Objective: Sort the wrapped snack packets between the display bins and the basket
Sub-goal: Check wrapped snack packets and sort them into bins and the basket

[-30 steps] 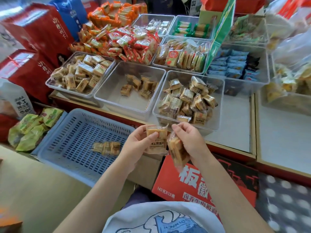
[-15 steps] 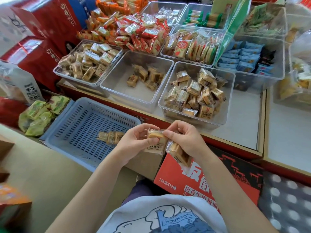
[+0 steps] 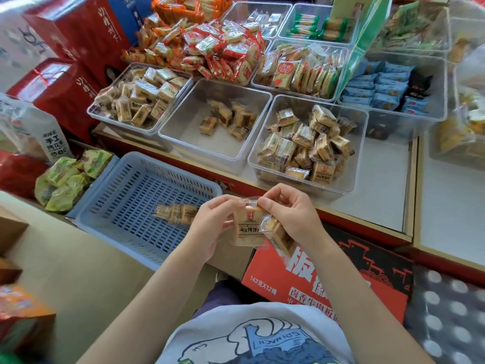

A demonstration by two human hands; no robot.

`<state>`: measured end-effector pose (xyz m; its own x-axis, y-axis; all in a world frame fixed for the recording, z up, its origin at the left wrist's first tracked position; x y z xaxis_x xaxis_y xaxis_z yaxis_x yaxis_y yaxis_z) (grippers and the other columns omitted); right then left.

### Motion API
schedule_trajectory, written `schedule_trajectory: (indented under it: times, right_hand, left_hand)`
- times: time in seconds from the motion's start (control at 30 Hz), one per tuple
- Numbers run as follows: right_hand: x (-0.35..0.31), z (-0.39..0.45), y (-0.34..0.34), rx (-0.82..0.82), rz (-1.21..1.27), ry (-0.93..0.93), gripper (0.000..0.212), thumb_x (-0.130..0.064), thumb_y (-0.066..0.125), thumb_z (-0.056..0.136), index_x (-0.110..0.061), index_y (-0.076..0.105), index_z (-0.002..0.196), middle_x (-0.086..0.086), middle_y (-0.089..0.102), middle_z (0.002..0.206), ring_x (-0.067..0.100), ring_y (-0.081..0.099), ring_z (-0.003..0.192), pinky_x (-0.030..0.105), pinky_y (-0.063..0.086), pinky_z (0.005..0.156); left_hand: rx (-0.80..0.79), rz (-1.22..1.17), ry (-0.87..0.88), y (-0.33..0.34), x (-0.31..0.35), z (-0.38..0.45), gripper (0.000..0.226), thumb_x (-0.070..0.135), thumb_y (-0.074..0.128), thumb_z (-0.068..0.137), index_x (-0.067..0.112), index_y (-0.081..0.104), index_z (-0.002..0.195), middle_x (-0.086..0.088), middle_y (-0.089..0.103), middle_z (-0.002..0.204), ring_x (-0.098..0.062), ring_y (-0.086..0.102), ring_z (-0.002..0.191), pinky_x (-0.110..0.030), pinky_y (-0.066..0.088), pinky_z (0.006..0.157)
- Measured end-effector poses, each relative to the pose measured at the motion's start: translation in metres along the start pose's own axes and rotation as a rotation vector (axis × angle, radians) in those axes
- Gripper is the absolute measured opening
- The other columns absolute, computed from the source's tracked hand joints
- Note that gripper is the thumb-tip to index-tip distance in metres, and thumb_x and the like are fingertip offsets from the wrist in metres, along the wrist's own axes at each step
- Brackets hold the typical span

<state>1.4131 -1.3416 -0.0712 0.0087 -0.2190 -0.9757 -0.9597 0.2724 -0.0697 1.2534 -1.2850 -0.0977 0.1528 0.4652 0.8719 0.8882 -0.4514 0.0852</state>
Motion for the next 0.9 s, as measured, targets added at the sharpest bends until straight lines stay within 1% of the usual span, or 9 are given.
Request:
schedule_trajectory:
  times: [0.07, 0.2, 0.33, 0.5, 0.57, 0.63, 0.73, 0.8, 0.9]
  right_hand:
    - [0.000, -0.001, -0.003, -0.006, 0.014, 0.002, 0.011, -0.015, 0.073, 0.093, -0.014, 0.070, 0.083, 0.010, 0.070, 0.078, 0.017, 0.064, 0.070, 0.031, 0.055, 0.064]
    - [-0.001, -0.002, -0.012, -0.006, 0.044, 0.008, 0.014, -0.012, 0.073, 0.093, -0.016, 0.071, 0.080, 0.002, 0.070, 0.074, 0.015, 0.066, 0.070, 0.029, 0.055, 0.064]
    - [-0.002, -0.001, -0.019, 0.032, 0.027, 0.005, 0.013, -0.014, 0.073, 0.093, -0.018, 0.073, 0.080, 0.007, 0.073, 0.080, 0.022, 0.070, 0.073, 0.038, 0.059, 0.068]
    - [-0.002, 0.000, -0.028, 0.133, 0.059, 0.027, 0.009, -0.017, 0.073, 0.093, -0.019, 0.076, 0.085, -0.004, 0.075, 0.080, 0.010, 0.070, 0.072, 0.024, 0.058, 0.064]
    - [0.002, 0.000, -0.027, 0.125, 0.077, 0.052, 0.009, -0.020, 0.069, 0.096, -0.021, 0.078, 0.096, -0.002, 0.077, 0.087, 0.010, 0.073, 0.080, 0.022, 0.058, 0.066]
    - [0.007, 0.001, -0.026, 0.099, 0.054, 0.085, 0.011, -0.024, 0.068, 0.098, -0.027, 0.075, 0.104, -0.003, 0.077, 0.093, 0.011, 0.073, 0.085, 0.019, 0.057, 0.069]
    - [0.011, 0.002, -0.018, 0.004, -0.040, 0.104, 0.012, -0.030, 0.072, 0.094, -0.029, 0.073, 0.106, -0.010, 0.072, 0.089, -0.002, 0.064, 0.073, 0.012, 0.048, 0.063]
    - [0.011, 0.001, -0.010, -0.048, -0.077, 0.088, 0.010, -0.029, 0.074, 0.092, -0.024, 0.073, 0.101, -0.012, 0.066, 0.080, -0.006, 0.056, 0.062, 0.011, 0.045, 0.059]
    - [0.009, 0.004, -0.006, -0.027, -0.066, 0.063, 0.011, -0.028, 0.075, 0.092, -0.019, 0.070, 0.091, -0.006, 0.064, 0.075, 0.004, 0.059, 0.064, 0.016, 0.048, 0.061]
  left_hand:
    - [-0.005, -0.027, -0.006, 0.002, 0.002, 0.000, 0.014, 0.016, 0.069, 0.091, 0.006, 0.077, 0.096, -0.014, 0.076, 0.096, -0.025, 0.072, 0.091, -0.040, 0.053, 0.085]
    - [-0.080, -0.044, -0.022, 0.011, 0.005, -0.003, 0.030, 0.024, 0.067, 0.089, 0.003, 0.076, 0.109, -0.019, 0.076, 0.106, -0.030, 0.074, 0.098, -0.039, 0.059, 0.086]
    - [-0.081, 0.017, 0.015, 0.019, 0.010, -0.004, 0.038, 0.038, 0.065, 0.086, 0.008, 0.075, 0.109, -0.018, 0.077, 0.105, -0.030, 0.074, 0.099, -0.041, 0.061, 0.086]
    - [-0.136, 0.131, 0.105, 0.031, 0.020, -0.007, 0.041, 0.026, 0.075, 0.081, 0.014, 0.066, 0.119, -0.009, 0.078, 0.104, -0.026, 0.076, 0.097, -0.036, 0.063, 0.077]
    - [-0.046, 0.103, 0.114, 0.022, 0.021, -0.003, 0.033, 0.019, 0.076, 0.084, 0.016, 0.067, 0.116, -0.009, 0.078, 0.102, -0.027, 0.076, 0.097, -0.037, 0.063, 0.075]
    - [0.105, -0.023, 0.070, 0.005, 0.017, 0.002, 0.028, 0.014, 0.076, 0.088, 0.012, 0.066, 0.114, -0.012, 0.078, 0.102, -0.028, 0.076, 0.096, -0.034, 0.062, 0.069]
    - [0.267, -0.224, 0.012, -0.015, 0.010, 0.007, 0.031, 0.016, 0.075, 0.090, 0.005, 0.062, 0.115, -0.017, 0.076, 0.106, -0.026, 0.077, 0.092, -0.028, 0.060, 0.063]
    - [0.298, -0.240, -0.001, -0.020, 0.008, 0.009, 0.033, 0.021, 0.075, 0.091, 0.005, 0.061, 0.115, -0.017, 0.075, 0.107, -0.024, 0.077, 0.092, -0.026, 0.060, 0.065]
    - [0.259, -0.201, -0.031, -0.015, 0.006, 0.011, 0.038, 0.023, 0.076, 0.090, 0.003, 0.060, 0.118, -0.020, 0.074, 0.111, -0.026, 0.077, 0.092, -0.027, 0.061, 0.065]
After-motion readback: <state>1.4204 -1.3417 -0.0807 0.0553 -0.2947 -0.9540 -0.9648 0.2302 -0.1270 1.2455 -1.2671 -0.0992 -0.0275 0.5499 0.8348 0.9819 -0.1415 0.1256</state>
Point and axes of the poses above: each hand's wrist, its own z-axis towards the middle knuckle, its own y-axis out of the palm, x = y × z, the point moved 9 cm from there along z, towards the middle knuckle
